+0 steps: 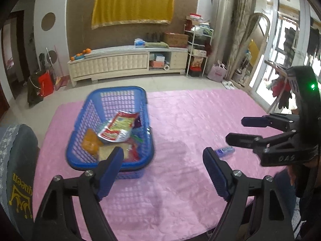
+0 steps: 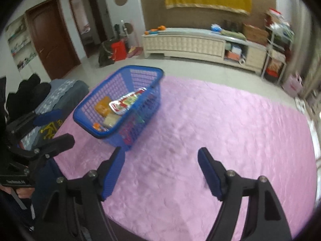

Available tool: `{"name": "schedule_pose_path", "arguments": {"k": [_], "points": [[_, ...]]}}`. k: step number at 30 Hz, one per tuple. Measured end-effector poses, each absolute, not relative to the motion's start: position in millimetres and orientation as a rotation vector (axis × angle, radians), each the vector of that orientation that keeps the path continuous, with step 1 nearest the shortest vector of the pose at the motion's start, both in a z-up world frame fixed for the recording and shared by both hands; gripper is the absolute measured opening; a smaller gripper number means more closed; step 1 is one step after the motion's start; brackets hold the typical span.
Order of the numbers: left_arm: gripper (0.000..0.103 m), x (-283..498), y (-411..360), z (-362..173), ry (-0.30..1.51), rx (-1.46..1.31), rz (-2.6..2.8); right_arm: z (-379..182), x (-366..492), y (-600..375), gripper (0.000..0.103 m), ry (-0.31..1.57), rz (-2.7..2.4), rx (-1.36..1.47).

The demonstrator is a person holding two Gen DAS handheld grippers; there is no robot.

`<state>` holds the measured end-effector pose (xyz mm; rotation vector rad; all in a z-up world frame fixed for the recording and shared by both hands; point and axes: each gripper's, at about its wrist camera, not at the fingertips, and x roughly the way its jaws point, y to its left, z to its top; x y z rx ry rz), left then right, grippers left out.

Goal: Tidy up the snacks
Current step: 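Move the right tool to the blue Doublemint gum pack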

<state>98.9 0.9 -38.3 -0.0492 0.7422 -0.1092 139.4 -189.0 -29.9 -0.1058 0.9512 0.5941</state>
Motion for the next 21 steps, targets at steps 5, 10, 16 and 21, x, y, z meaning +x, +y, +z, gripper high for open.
{"name": "schedule_pose_path", "arguments": {"k": [5,10,16,21], "points": [[0.081,106.3,-22.9,-56.3,0.766,-0.054,-0.135,-44.2,135.8,-218.4,0.079,0.98,0.548,-0.106],[0.088,117.9,-46.0,-79.1,0.819,-0.048,-0.167,-67.9,137.7,-243.6,0.079,1.033,0.504,-0.076],[0.103,132.6,-66.4,-101.3,0.853,-0.026,-0.207,-95.8,143.9,-263.6,0.079,1.086,0.431,-0.07],[0.103,147.2,-77.9,-124.5,0.91,-0.018,-0.205,-122.6,153.5,-274.2,0.079,1.141,0.387,-0.047]]}}
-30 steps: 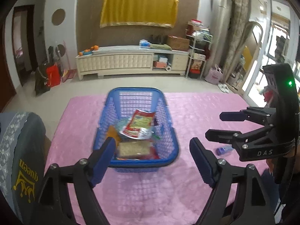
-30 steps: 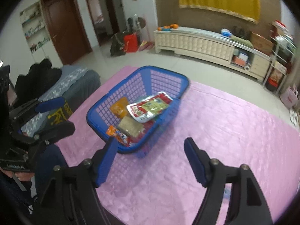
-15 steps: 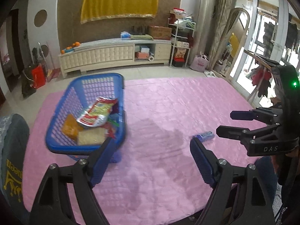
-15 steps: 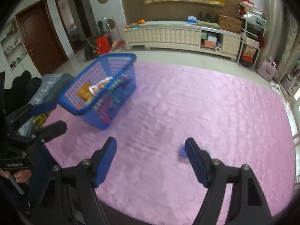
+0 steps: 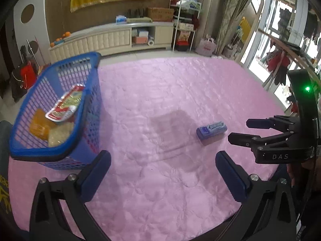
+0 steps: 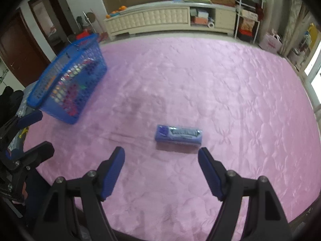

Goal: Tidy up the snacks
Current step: 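Move the right tool to the blue Doublemint gum pack, then close the right tool on the Doublemint gum pack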

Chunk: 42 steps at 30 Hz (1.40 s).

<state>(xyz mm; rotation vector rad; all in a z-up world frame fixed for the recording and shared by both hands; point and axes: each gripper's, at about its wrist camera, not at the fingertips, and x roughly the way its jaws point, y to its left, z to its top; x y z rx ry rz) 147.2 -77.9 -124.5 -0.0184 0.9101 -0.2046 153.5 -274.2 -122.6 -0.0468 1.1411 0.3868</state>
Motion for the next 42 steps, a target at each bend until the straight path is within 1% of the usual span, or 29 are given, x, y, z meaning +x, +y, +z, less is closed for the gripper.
{"name": "schedule_pose_path", "arguments": {"k": [8,12,20,34,42], "points": [[0.103,169.8,-93.0,-164.0,1.017,-0.019,-0.224,-170.0,173.4,-276.9,0.079,1.239,0.351,-0.037],[0.103,180.4,-99.4,-176.8,1.054,-0.015,-0.231,-186.7,183.2,-279.9,0.079,1.273,0.345,0.023],[0.103,201.7,-98.1,-192.8,1.089,-0.043,-0.22,-193.2,197.8,-278.5,0.08,1.261,0.341,0.038],[0.103,205.6,-94.4,-193.5,1.096,-0.053,-0.238,-183.8,206.4,-260.2,0.08,1.204,0.412,-0.116],[0.103,215.8,-99.2,-197.1,1.1,-0.058,-0.246,-183.8,211.3,-253.2,0.085,1.172,0.452,-0.204]]}}
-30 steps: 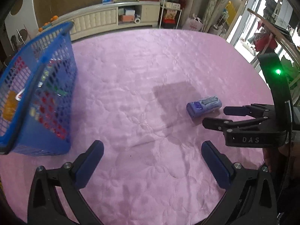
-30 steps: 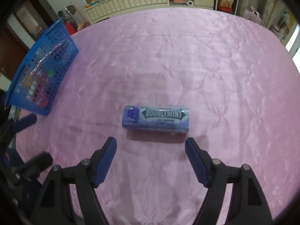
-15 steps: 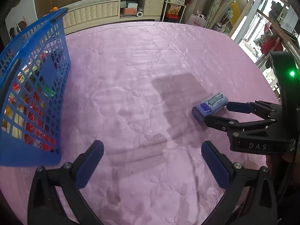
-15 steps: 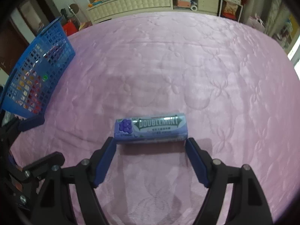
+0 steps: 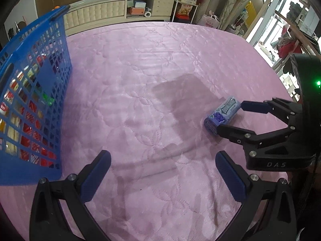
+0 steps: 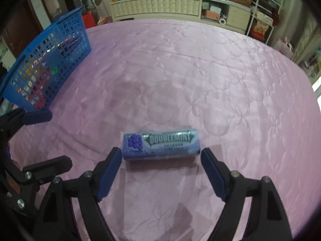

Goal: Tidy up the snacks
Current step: 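Close the right tool on the Doublemint gum pack, then lift and carry the gum pack over the basket with the right tool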

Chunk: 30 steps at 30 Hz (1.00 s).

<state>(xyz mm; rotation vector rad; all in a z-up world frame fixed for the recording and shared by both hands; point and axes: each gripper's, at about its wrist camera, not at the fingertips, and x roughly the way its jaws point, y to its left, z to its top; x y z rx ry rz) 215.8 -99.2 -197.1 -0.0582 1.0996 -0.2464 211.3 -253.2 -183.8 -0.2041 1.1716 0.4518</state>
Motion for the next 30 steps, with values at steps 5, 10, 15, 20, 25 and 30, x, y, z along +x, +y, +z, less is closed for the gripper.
{"name": "schedule_pose_path", "arguments": {"k": [5,10,15,20,25,30], "points": [[0.103,224.4,-101.7,-196.3,1.097,-0.052,-0.25,-191.4,223.6,-243.0,0.087,1.196,0.479,-0.275],[0.103,229.4,-99.1,-197.5,1.1,-0.064,-0.253,-203.5,235.0,-240.3,0.087,1.214,0.488,-0.26],[0.103,226.9,-98.6,-197.8,1.103,-0.063,-0.253,-205.3,229.7,-240.2,0.083,1.193,0.49,-0.269],[0.103,218.6,-97.6,-188.4,1.087,-0.056,-0.258,-194.6,216.5,-251.4,0.083,1.179,0.482,-0.226],[0.103,202.5,-102.9,-164.4,1.044,-0.046,-0.258,-162.8,200.1,-259.4,0.083,1.14,0.472,-0.208],[0.103,182.5,-99.7,-132.4,0.983,-0.056,-0.254,-123.4,177.1,-264.5,0.083,1.076,0.468,-0.189]]}}
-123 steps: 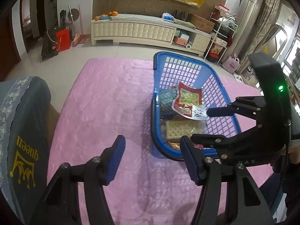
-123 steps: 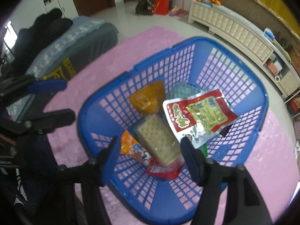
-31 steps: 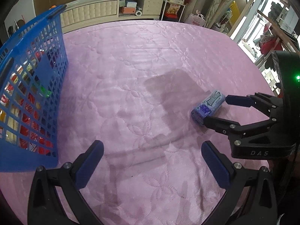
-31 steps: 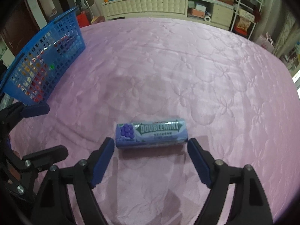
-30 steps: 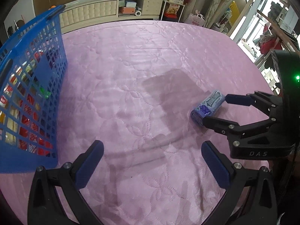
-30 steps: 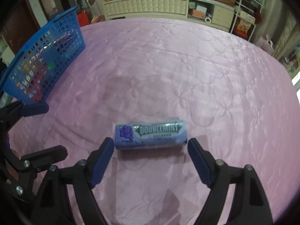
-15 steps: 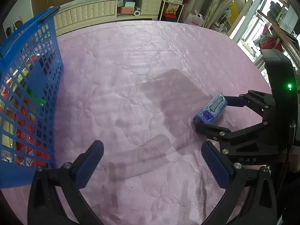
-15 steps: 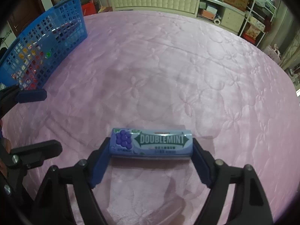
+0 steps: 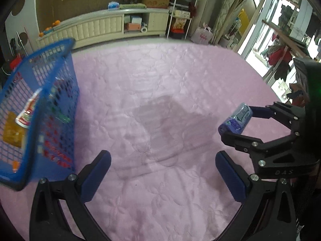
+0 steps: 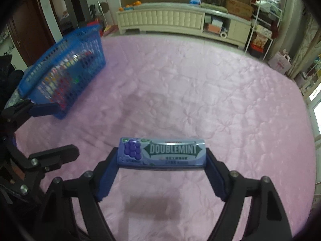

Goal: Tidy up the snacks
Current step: 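Lift and carry the gum pack over the basket with the right tool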

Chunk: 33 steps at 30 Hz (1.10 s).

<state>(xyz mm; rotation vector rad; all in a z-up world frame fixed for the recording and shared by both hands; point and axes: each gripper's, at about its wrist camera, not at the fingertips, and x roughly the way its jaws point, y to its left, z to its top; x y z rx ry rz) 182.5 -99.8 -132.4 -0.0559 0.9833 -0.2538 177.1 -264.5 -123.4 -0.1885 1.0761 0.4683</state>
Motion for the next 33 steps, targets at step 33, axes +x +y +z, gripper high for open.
{"name": "schedule_pose_path", "arguments": {"k": [33], "points": [[0.103,139.1,131.0,-27.3,0.758,-0.114,0.061,-19.0,203.1,-42.5,0.083,0.873,0.777,-0.261]]}}
